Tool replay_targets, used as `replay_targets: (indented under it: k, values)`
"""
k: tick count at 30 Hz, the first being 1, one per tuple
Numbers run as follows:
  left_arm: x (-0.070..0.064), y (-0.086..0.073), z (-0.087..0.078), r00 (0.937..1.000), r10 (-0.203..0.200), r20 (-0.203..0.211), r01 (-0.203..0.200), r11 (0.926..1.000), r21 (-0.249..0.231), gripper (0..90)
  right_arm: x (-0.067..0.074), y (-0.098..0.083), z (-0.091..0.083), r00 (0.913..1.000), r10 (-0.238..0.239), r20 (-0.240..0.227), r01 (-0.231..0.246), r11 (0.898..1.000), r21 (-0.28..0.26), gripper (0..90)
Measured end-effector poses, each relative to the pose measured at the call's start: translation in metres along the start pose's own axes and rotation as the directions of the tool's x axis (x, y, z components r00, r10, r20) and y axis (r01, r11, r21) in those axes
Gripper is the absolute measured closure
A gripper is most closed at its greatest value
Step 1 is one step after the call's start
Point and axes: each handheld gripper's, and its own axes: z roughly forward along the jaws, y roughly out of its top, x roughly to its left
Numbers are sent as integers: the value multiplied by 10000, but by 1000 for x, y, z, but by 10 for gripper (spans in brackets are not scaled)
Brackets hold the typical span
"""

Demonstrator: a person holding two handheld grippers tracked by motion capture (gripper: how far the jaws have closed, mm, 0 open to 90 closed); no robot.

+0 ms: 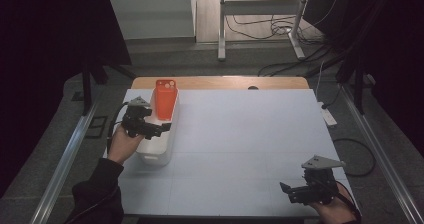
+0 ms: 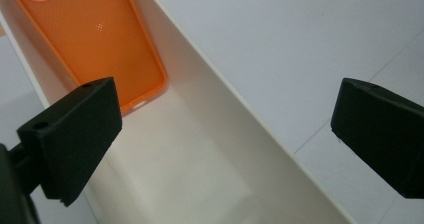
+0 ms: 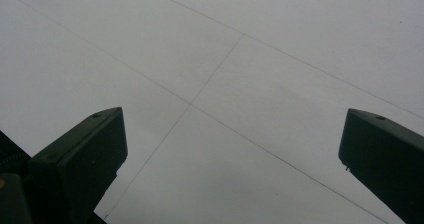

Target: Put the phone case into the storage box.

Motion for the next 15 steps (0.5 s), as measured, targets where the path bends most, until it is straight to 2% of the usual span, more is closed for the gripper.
replay_targets:
  k: [15]
  values:
    - [-21,-13,-10,9993,383,26,-383,9993,-49,7,0,0,0,10000,3,12,-3,10000,22,0]
